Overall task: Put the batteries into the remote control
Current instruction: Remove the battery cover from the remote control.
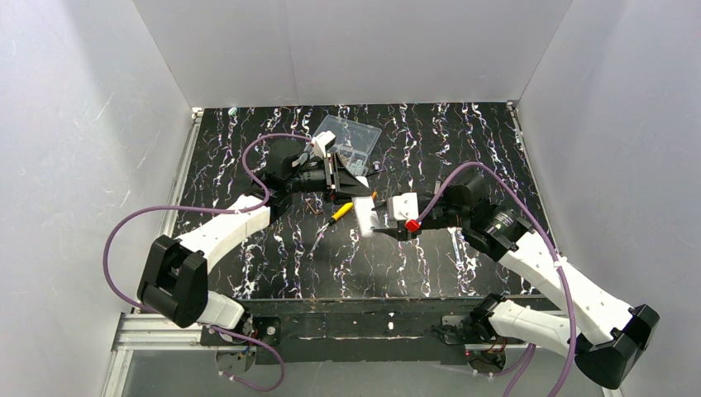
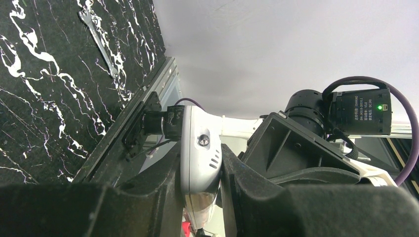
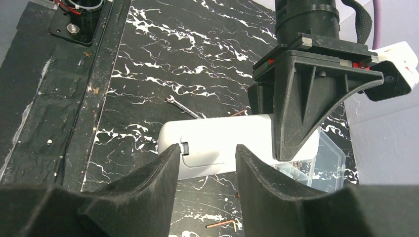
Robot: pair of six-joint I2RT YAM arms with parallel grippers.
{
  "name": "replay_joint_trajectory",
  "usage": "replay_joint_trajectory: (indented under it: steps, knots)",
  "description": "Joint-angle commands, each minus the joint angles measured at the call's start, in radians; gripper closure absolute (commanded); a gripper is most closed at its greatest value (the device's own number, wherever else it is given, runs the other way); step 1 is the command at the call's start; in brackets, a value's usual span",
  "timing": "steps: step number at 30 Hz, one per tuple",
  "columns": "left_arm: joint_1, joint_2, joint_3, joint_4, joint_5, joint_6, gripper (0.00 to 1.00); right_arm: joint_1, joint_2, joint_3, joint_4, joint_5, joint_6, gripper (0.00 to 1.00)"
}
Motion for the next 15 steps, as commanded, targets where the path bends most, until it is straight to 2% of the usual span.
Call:
replay_joint_trajectory:
  steps: [1,15]
  knots:
    - [-0.004,-0.014,0.027,0.065,0.057,-0.001,1.0,-0.005,0.008,0.023,0.041,0.013,-0.007,0.47]
    - [-0.005,-0.014,0.027,0.064,0.057,-0.001,1.0,-0.005,0.018,0.034,0.015,-0.039,0.0,0.47]
